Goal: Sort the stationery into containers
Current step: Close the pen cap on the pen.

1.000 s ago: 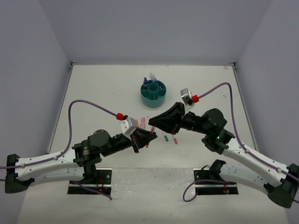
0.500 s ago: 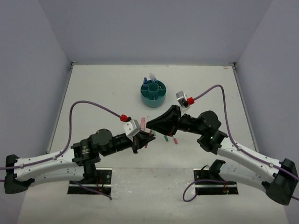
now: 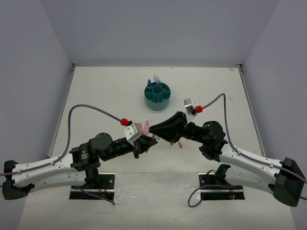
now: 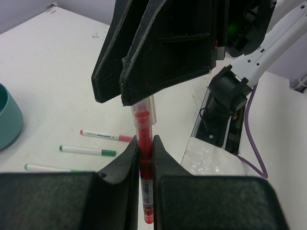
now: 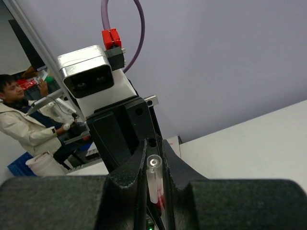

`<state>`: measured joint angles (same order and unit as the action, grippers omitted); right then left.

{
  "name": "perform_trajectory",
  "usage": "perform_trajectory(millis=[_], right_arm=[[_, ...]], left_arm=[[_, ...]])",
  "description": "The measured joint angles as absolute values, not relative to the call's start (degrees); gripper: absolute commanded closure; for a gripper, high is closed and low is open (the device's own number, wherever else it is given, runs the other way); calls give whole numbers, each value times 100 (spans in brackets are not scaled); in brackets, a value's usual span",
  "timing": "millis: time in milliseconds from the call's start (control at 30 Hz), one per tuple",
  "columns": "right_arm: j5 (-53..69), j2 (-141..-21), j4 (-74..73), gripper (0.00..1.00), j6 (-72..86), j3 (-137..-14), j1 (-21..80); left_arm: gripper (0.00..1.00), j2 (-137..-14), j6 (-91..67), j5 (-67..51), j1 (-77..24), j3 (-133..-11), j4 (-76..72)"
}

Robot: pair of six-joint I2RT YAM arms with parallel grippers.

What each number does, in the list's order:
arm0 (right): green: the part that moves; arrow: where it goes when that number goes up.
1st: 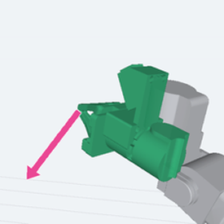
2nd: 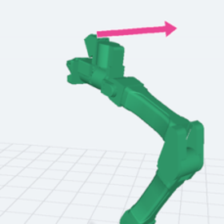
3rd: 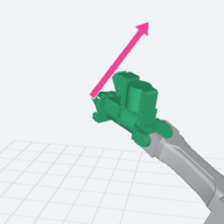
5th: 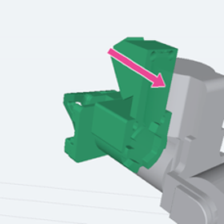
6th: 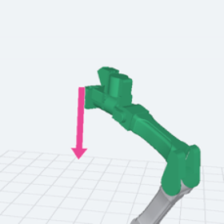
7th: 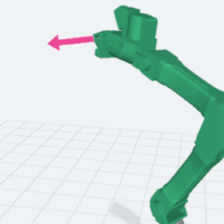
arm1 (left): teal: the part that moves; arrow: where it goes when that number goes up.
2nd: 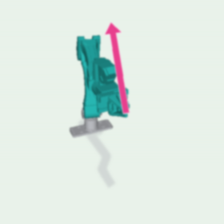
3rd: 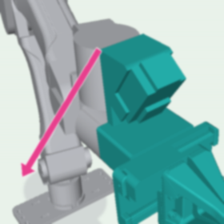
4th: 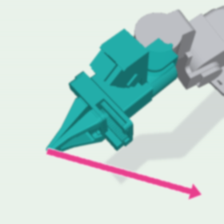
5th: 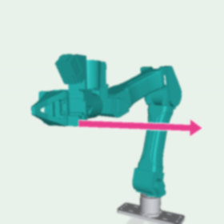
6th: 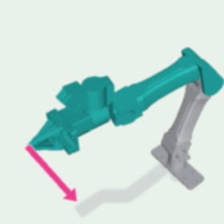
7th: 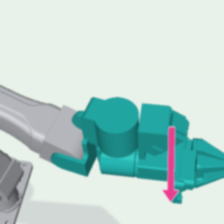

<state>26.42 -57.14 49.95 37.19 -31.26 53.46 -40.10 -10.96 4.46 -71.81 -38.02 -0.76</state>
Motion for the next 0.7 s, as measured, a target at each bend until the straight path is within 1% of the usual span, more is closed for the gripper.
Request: perform_trajectory(millis=[233,333,400,433,467,533,600,633,700], right_arm=[[2469,-5961,5229,100,3719,-3177,5441],[2363,-5805,4722,100,3596,-3385,5456],[2223,-5636,4068,100,3436,-3636,5485],[2131,-5508,3592,97,3318,-3867,5513],[2053,-5437,3193,92,3220,-4041,5535],[1934,-5325,2521,77,3059,-4338,5565],[1882,-5254,1890,70,2925,-4587,5549],[1861,-5219,1619,65,2889,-4663,5534],[1812,-5155,1179,49,2815,-4766,5486]], left_arm=[[100,-4012,-1111,628,-7175,-3802,-143],[100,-4062,-1103,707,-7175,-3790,-326],[100,-4066,-1129,716,-7175,-3653,-707],[100,-4064,-1148,716,-7175,-3542,-962],[100,-4060,-1171,713,-7175,-3426,-1246],[100,-4049,-1246,709,-7175,-3209,-1765],[100,-4022,-1292,732,-7173,-2963,-2198],[100,-3999,-1299,739,-7170,-2872,-2333],[100,-3958,-1339,738,-7170,-2719,-2541]])
